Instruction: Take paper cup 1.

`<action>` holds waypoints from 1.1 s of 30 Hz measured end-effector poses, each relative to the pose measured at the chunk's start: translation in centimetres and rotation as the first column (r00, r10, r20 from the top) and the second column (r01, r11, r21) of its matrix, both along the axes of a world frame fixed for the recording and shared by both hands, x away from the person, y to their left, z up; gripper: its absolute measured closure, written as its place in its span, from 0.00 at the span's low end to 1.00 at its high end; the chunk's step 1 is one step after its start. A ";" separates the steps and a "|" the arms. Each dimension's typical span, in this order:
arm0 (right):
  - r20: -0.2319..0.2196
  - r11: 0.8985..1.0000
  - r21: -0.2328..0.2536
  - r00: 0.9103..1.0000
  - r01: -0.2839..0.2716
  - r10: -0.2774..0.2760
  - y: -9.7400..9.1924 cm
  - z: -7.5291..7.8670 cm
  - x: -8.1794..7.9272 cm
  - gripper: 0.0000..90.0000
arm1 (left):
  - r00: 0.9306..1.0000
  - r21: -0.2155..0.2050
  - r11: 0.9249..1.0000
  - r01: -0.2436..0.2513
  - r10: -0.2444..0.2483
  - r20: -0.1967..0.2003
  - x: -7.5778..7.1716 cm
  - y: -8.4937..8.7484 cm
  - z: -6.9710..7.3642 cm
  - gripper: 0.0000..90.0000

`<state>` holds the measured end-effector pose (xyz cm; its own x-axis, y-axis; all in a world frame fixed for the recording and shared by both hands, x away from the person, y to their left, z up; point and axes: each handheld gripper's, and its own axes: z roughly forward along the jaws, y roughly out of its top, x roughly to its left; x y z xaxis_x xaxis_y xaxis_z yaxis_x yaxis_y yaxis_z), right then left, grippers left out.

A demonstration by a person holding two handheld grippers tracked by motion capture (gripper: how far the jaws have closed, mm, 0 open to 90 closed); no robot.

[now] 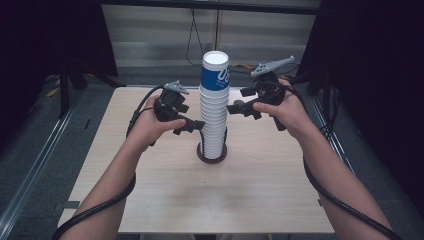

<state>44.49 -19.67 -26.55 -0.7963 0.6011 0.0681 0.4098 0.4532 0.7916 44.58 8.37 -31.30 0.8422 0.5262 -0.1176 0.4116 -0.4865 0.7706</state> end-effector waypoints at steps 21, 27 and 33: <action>0.015 0.999 0.048 1.000 -0.009 0.009 1.9 1.8 1.0 0.15 | 1.000 -0.006 1.000 0.008 -0.008 0.012 0.6 -0.6 0.9 0.18; 0.019 0.998 0.060 1.000 -0.006 0.005 2.5 2.0 1.4 0.14 | 1.000 -0.008 1.000 0.026 -0.026 0.015 0.8 -1.3 1.2 0.18; 0.020 0.999 0.051 1.000 -0.016 0.015 3.5 2.1 1.5 0.14 | 0.999 -0.012 0.999 0.032 -0.032 0.019 0.8 -1.8 1.2 0.18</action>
<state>45.99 -16.21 -24.45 -0.8067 0.5852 0.0825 0.3873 0.4180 0.8217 45.33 6.60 -30.07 0.8606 0.4977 -0.1082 0.3815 -0.4892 0.7843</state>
